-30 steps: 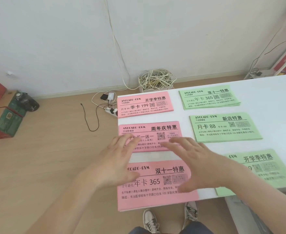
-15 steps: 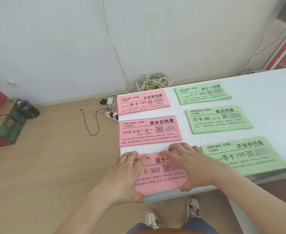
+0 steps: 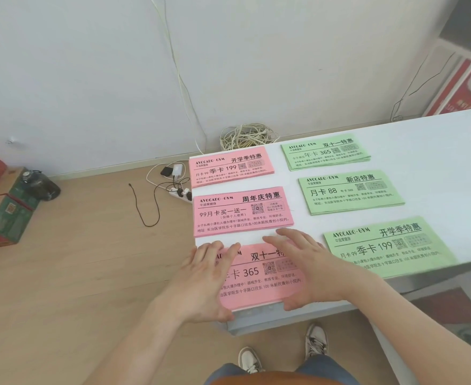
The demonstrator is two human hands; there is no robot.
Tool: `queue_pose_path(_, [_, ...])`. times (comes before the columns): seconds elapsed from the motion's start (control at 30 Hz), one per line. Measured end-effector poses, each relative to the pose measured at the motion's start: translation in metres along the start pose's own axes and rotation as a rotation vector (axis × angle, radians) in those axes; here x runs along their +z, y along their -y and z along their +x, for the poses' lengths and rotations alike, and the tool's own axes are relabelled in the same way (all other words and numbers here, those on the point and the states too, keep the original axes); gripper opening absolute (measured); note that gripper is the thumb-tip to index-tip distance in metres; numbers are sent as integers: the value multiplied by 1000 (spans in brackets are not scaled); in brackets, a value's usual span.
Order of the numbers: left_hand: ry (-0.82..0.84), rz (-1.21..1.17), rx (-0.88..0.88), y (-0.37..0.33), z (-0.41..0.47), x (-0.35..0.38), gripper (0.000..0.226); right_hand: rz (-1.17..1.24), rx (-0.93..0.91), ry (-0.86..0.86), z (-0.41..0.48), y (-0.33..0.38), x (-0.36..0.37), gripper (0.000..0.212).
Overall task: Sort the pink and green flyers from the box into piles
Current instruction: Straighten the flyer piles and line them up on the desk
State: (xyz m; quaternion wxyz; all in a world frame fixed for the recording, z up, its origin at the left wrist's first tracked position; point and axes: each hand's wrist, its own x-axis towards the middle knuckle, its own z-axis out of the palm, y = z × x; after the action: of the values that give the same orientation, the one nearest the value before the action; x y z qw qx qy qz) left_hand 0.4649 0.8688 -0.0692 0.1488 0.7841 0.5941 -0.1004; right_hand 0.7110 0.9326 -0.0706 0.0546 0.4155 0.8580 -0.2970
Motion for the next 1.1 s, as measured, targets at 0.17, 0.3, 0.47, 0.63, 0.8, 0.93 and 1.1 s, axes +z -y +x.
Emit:
queue_pose_path(0.17, [-253, -446, -159, -1, -4, 13, 103, 525, 80, -454, -1, 9, 36, 70])
queue_pose_path(0.3, [-428, -923, -344, -10, -2, 23, 63, 687, 122, -591, 0, 17, 49, 64])
queue_pose_path(0.47, [-455, -965, -310, -15, -2, 25, 62, 783, 164, -608, -1, 20, 48, 62])
queue_pose_path(0.63, [-433, -935, -323, -9, 0, 27, 68, 768, 162, -676, -8, 13, 42, 56])
queue_pose_path(0.8, [-451, -992, -324, -7, 3, 23, 70, 807, 128, -625, -10, 9, 37, 55])
queue_pose_path(0.93, [-433, -951, -372, -14, 7, 28, 79, 794, 93, -588, -6, 9, 45, 60])
queue_pose_path(1.1, [-417, -836, -368, -23, 10, 32, 89, 834, 61, -595, -10, 4, 42, 60])
